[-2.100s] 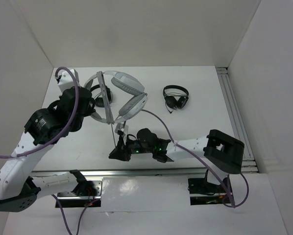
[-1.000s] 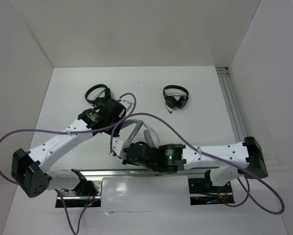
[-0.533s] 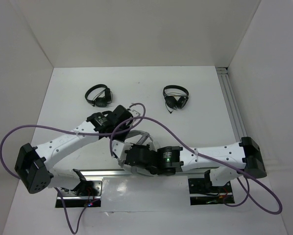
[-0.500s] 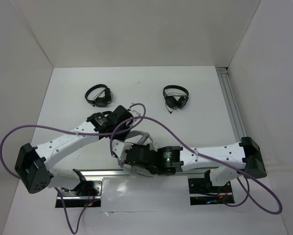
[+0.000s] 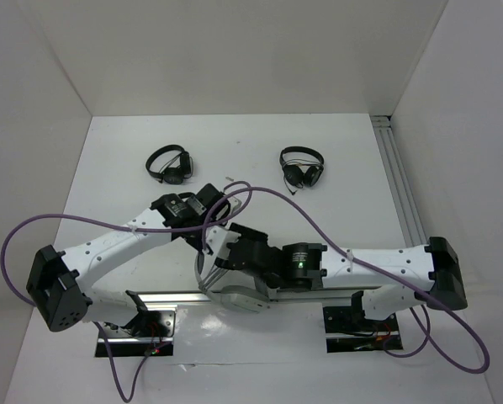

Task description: Wrap the headphones

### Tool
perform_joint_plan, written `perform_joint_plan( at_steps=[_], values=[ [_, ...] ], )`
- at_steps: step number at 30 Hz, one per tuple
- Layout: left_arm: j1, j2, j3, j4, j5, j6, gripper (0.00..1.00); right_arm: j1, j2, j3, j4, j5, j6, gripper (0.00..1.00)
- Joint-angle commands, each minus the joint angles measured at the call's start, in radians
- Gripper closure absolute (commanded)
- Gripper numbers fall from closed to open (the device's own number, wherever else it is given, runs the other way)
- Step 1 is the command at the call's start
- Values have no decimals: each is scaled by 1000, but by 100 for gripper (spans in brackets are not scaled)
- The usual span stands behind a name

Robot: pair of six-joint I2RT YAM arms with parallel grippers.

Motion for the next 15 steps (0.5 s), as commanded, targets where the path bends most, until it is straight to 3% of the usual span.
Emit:
perform_joint_plan(
  at_steps=[1,3,13,14,15],
  values=[
    [-8,3,80,-41,40,-7,100,-42,-85,4,37,2,23,31],
    [-8,3,89,-53,40,-7,100,-57,-86,-5,36,-8,23,20],
    [-8,50,138,-84,25,-7,100,-123,-206,4,49,-103,71,16],
    [-8,51,138,-84,25,-7,100,-123,-227,4,49,-112,71,7],
    [-8,66,149,-75,14,-7,100,-123,-245,4,49,-112,83,4]
  ],
)
